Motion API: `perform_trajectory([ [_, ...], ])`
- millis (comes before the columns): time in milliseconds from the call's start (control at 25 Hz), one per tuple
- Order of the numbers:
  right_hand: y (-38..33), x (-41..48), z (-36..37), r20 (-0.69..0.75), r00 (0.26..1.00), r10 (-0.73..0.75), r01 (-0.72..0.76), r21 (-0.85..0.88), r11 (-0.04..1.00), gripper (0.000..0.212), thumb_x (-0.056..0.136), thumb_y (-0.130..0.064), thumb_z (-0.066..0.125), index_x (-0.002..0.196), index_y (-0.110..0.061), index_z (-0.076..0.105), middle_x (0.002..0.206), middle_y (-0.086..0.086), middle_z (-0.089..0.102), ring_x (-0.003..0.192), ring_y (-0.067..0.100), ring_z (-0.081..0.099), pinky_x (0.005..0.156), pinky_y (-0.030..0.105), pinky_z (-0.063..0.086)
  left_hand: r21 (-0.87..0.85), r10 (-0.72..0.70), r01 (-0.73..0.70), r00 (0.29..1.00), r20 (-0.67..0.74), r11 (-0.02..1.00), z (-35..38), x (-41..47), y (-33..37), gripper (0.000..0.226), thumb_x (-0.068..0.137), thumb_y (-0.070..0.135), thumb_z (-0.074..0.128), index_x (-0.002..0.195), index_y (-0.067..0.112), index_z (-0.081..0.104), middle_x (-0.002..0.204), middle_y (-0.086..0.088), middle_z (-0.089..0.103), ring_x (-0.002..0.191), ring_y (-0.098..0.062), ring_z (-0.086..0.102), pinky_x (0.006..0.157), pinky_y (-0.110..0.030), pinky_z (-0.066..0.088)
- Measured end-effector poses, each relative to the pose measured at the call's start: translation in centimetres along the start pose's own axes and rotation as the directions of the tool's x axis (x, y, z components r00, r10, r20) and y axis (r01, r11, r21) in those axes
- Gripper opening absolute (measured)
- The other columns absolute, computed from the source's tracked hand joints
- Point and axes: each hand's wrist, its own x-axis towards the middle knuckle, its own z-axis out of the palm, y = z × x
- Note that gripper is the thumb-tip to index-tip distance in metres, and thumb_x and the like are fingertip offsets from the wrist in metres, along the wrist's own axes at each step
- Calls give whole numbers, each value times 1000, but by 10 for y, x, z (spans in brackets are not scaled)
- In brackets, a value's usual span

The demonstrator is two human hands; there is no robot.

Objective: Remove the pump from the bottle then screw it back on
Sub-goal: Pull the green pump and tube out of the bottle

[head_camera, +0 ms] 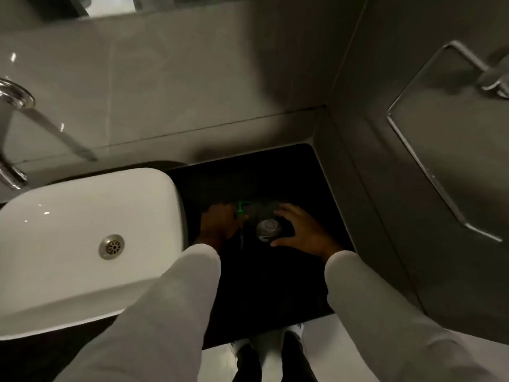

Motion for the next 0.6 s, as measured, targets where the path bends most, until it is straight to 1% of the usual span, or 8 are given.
perform_trajectory([
  [40, 1, 3, 1, -30, 999, -22, 23, 49, 999, 79, 70, -48, 83, 139, -24, 52, 158, -2, 33, 146, 21, 32, 114, 28, 27, -68, -46, 45, 999, -4, 997, 1, 6, 2, 47, 96, 50, 62, 119, 10, 69, 122, -19, 68, 111, -39, 64, 94, -46, 55],
  [120, 1, 7, 2, -89, 995, -32, 40, 93, 995, 63, 70, -41, 84, 127, -23, 63, 152, -1, 43, 139, 21, 43, 112, 30, 35, -132, -129, 124, 991, -27, 983, 5, 14, 4, 40, 96, 43, 65, 113, 7, 72, 115, -20, 71, 104, -38, 67, 90, -46, 57],
  [280, -4, 10, 4, -127, 991, -43, 63, 158, 985, 57, 71, -36, 85, 124, -27, 66, 147, -1, 49, 132, 11, 45, 109, 25, 35, -302, -195, 183, 981, -8, 935, 15, 21, 8, 37, 96, 32, 67, 118, 2, 70, 118, -22, 70, 108, -39, 67, 95, -48, 56],
  [360, -5, 12, 2, -125, 992, -27, 48, 169, 984, 56, 71, -34, 85, 123, -25, 67, 145, -1, 50, 133, 14, 46, 107, 23, 34, -371, -206, 180, 978, -31, 911, 10, 22, 7, 34, 94, 29, 70, 115, 2, 73, 115, -21, 72, 108, -38, 68, 94, -44, 56],
  [440, -7, 17, -2, -103, 995, 11, 6, 164, 986, 57, 71, -33, 85, 124, -23, 66, 146, -1, 49, 136, 18, 45, 107, 24, 34, -524, -236, 123, 960, -154, 843, -7, 22, 10, 28, 90, 26, 76, 107, 5, 78, 107, -18, 77, 104, -31, 72, 93, -39, 57],
  [480, -8, 20, -5, -86, 996, 30, -16, 156, 988, 58, 72, -33, 85, 125, -23, 66, 147, 0, 47, 138, 20, 43, 108, 26, 34, -611, -262, 68, 936, -234, 789, -22, 18, 14, 25, 87, 26, 79, 104, 8, 80, 102, -15, 79, 98, -21, 74, 89, -33, 58],
  [560, -11, 23, -9, -62, 997, 49, -40, 130, 991, 58, 72, -33, 84, 126, -23, 65, 148, 0, 46, 140, 22, 41, 113, 33, 35, -740, -266, -122, 884, -383, 662, -55, 7, 19, 25, 82, 28, 83, 102, 13, 81, 95, -6, 81, 79, 4, 73, 77, -20, 57],
  [600, -13, 24, -11, -59, 997, 47, -40, 115, 993, 58, 72, -34, 84, 126, -22, 66, 148, 1, 47, 140, 22, 41, 115, 37, 36, -760, -223, -232, 868, -443, 608, -70, 0, 21, 26, 81, 32, 83, 103, 16, 82, 94, -1, 82, 77, 7, 71, 77, -18, 56],
])
